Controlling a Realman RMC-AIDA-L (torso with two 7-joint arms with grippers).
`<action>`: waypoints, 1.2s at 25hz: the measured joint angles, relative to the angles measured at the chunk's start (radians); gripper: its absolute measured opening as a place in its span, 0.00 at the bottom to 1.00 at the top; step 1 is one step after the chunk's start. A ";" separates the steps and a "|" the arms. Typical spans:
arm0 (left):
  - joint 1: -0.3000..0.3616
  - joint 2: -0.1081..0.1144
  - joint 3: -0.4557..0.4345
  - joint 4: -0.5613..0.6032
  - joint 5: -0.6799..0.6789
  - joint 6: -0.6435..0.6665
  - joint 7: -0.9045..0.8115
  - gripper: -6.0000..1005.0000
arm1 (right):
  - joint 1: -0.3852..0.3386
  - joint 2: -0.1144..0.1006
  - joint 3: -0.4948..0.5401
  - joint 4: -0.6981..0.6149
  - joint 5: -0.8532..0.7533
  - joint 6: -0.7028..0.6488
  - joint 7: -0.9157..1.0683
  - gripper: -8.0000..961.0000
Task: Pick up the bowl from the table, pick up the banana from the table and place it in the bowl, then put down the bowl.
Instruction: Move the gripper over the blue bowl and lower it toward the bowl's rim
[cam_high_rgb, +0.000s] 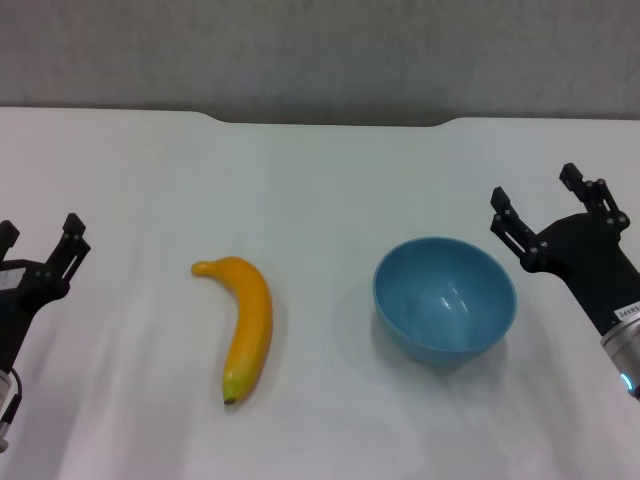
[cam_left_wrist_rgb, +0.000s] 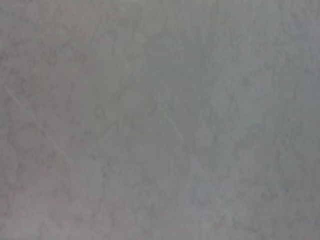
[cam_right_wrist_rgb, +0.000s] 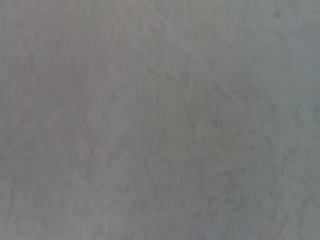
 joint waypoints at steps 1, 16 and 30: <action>0.001 0.000 0.000 0.000 0.000 0.000 0.000 0.89 | -0.001 0.000 0.000 0.001 0.000 0.000 -0.008 0.92; 0.020 0.013 0.000 -0.028 0.005 -0.006 -0.014 0.89 | -0.022 -0.006 0.015 0.079 0.003 0.018 -0.082 0.91; 0.185 0.120 -0.159 -0.681 0.087 -0.738 0.108 0.89 | -0.200 -0.085 0.314 0.638 0.000 0.600 -0.408 0.91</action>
